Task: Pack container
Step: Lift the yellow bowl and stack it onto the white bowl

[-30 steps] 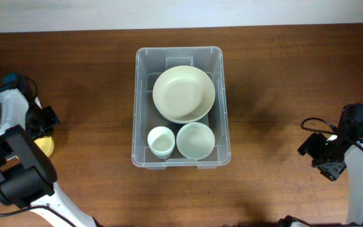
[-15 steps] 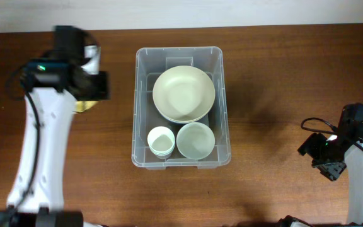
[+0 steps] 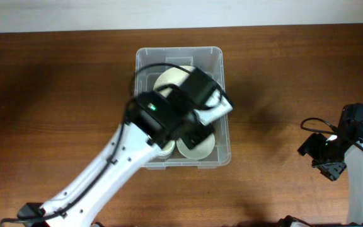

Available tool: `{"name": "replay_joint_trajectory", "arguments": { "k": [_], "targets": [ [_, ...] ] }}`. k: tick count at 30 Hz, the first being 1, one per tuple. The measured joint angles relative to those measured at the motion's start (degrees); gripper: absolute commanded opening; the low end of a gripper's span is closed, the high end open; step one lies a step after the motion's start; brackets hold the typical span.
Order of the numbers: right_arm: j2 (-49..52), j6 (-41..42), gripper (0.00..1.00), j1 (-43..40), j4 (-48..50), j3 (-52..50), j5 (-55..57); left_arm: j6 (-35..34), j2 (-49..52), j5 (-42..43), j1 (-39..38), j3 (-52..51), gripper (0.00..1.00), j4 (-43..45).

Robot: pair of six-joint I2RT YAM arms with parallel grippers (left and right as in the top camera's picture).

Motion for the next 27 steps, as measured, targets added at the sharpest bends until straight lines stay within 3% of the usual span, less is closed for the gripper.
{"name": "replay_joint_trajectory", "arguments": {
  "k": [16,19,20,27],
  "targets": [
    [0.00,0.00,0.73,0.00,0.00,0.00,0.00,1.51,6.01,5.22,-1.46,-0.04,0.02,-3.32],
    [0.00,-0.09,0.73,0.00,0.00,0.00,0.00,1.95,7.02,5.40,-1.46,-0.04,0.47,-3.89],
    [0.00,-0.04,0.72,0.00,0.00,0.00,0.00,1.86,7.15,5.40,-1.46,-0.04,0.55,-3.98],
    [0.00,-0.02,0.73,0.00,0.00,0.00,0.00,1.73,7.23,5.35,-1.46,-0.04,0.58,-4.04]
  ]
}}
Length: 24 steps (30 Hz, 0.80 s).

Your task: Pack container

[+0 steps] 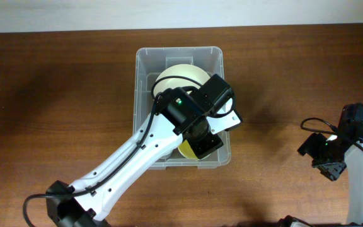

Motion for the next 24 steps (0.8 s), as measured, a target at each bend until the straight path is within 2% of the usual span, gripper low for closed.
{"name": "replay_joint_trajectory", "arguments": {
  "k": [5,9,15,19,21,23,24],
  "targets": [
    [0.00,-0.07,0.73,0.00,0.00,0.00,-0.02,-1.11,0.00,-3.67,0.28,0.00,0.59,-1.05],
    [0.00,-0.02,0.73,0.00,-0.02,0.02,-0.07,-3.82,-0.07,-8.31,3.85,0.00,0.59,-1.22],
    [-0.04,0.00,0.74,3.74,-1.40,5.16,0.42,-8.74,-2.47,-11.04,18.69,0.00,0.60,4.07],
    [-0.39,-1.22,0.81,13.88,-0.13,14.67,1.68,-14.43,-5.33,-12.09,33.18,0.00,0.61,8.59],
    [-0.55,-2.21,0.86,18.16,1.62,17.00,2.14,-17.29,-5.66,-12.26,37.88,0.00,0.66,10.08],
    [-0.72,-3.87,0.99,23.02,4.74,18.32,3.15,-20.65,-5.70,-12.33,42.56,-0.02,0.70,11.87],
    [-0.70,-4.74,0.99,24.92,6.21,18.47,3.58,-22.36,-5.70,-12.44,44.87,-0.13,0.94,12.55]
  ]
}}
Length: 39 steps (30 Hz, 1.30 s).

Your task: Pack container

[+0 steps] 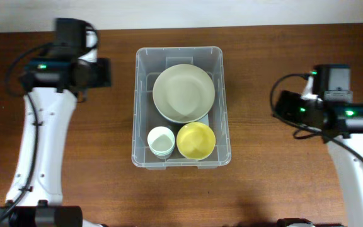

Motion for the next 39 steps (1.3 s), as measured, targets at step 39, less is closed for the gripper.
{"name": "replay_joint_trajectory", "arguments": {
  "k": [39],
  "targets": [
    [-28.55,-0.39,0.99,8.09,7.23,-16.35,8.37,-3.23,-38.88,-1.97,3.65,-30.10,1.00,5.51]
  ]
}}
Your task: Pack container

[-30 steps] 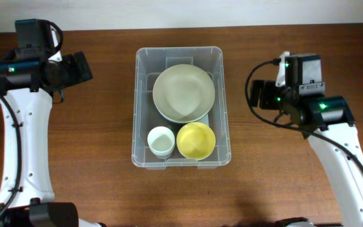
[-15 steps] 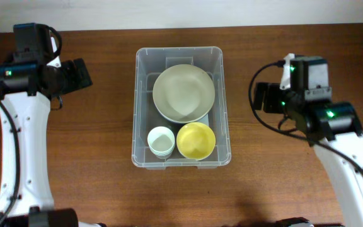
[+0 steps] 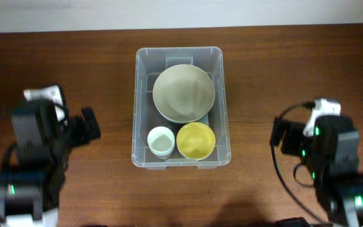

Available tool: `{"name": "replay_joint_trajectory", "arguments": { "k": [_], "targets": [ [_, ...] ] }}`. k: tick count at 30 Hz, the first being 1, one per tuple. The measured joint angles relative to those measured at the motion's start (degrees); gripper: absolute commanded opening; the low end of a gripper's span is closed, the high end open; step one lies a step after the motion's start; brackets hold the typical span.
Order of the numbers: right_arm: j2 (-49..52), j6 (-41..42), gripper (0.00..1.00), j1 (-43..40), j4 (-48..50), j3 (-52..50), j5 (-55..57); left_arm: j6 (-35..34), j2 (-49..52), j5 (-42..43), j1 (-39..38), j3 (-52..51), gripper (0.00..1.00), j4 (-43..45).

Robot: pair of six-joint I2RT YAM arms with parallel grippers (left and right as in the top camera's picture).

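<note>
A clear plastic container (image 3: 135, 113) stands at the table's middle. Inside it, a large grey-green bowl (image 3: 183, 93) fills the far half. A small white cup (image 3: 161, 140) and a yellow bowl (image 3: 196, 140) sit side by side in the near half. My left gripper (image 3: 86, 128) is well left of the container and my right gripper (image 3: 285, 137) well right of it. Both are away from the contents, and their fingers do not show clearly from above.
The brown wooden table (image 3: 263, 63) runs to a pale wall strip along the far edge. Cables trail from both arms near the front corners.
Both arms have come nearer the front edge. The left was at the far left corner and now sits lower left; the right has dropped from mid right. The container's contents are unchanged.
My left arm first reached over the container, covering its contents, and was still over its right side a moment later. Then it was away at the far left, with the grey-green bowl, white cup and yellow bowl showing inside. Now both arms sit on either side.
</note>
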Motion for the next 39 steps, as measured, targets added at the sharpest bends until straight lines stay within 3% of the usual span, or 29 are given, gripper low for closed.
{"name": "replay_joint_trajectory", "arguments": {
  "k": [6,10,39],
  "targets": [
    [-15.28,0.39,0.98,0.00,0.74,-12.46,1.05,-0.09,-18.16,-0.24,-0.11,-15.65,1.00,1.92],
    [-20.48,0.44,0.99,0.00,0.76,-16.06,1.33,-0.46,-24.92,-0.24,-0.11,-19.45,1.00,2.03],
    [-22.36,-0.68,0.99,0.00,2.49,-18.12,0.63,-0.48,-26.16,-0.24,-0.11,-19.96,1.00,2.01]
  ]
}}
